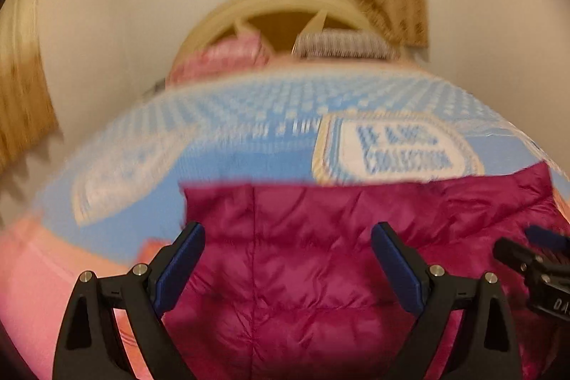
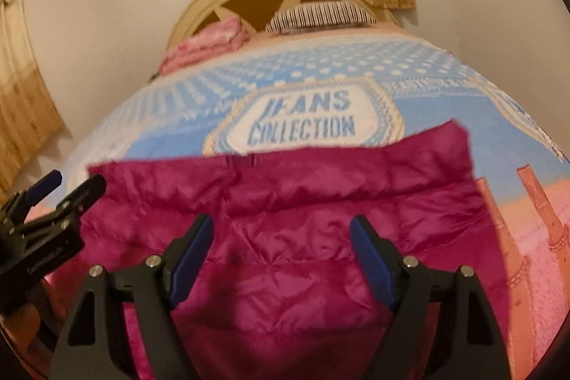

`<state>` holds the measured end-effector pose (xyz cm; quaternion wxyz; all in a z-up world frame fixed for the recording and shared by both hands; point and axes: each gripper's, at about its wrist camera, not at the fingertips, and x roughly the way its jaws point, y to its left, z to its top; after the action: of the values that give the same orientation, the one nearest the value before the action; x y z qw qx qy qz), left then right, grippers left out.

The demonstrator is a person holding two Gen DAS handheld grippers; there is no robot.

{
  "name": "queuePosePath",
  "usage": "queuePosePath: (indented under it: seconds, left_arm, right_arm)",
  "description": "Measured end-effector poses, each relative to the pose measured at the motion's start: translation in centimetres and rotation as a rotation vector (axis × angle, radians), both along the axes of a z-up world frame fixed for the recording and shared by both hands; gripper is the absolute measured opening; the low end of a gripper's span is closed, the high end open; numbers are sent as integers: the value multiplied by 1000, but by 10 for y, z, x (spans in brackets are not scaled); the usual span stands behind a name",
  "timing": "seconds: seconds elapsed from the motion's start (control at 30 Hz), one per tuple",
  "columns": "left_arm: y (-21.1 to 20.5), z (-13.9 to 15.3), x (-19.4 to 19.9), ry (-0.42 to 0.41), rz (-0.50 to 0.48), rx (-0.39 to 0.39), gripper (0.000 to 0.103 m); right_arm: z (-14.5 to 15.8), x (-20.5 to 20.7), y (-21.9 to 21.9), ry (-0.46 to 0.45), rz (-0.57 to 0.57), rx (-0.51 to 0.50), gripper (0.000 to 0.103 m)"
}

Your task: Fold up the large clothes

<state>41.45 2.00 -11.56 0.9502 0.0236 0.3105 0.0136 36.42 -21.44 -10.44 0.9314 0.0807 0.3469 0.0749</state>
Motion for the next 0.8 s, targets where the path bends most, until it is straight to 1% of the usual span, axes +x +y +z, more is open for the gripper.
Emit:
queuePosePath:
  seconds: [0.03, 0.1, 0.17, 0.33, 0.5, 0.8]
  left_arm:
    - [1, -6, 5, 20, 5, -14, 94]
    - [6, -29, 19, 93, 3, -54, 94]
    - [6, -36, 21, 91, -2, -71, 94]
    - [3, -48, 21, 114, -8, -81, 95]
    - [3, -53, 20, 127, -9, -83, 95]
    - [2, -59, 29, 175, -14, -76, 96]
  right_arm:
    - [-9, 5, -2, 29, -8, 3, 82]
    - [-23, 11, -9, 55, -26, 14, 82]
    - [-34, 13, -12, 68, -32, 16, 82]
    - [-39, 12, -10, 63, -32, 4, 83]
    - [-44, 17, -6, 77, -33, -12, 86]
    - [-49, 22, -2, 107, -34, -42, 88]
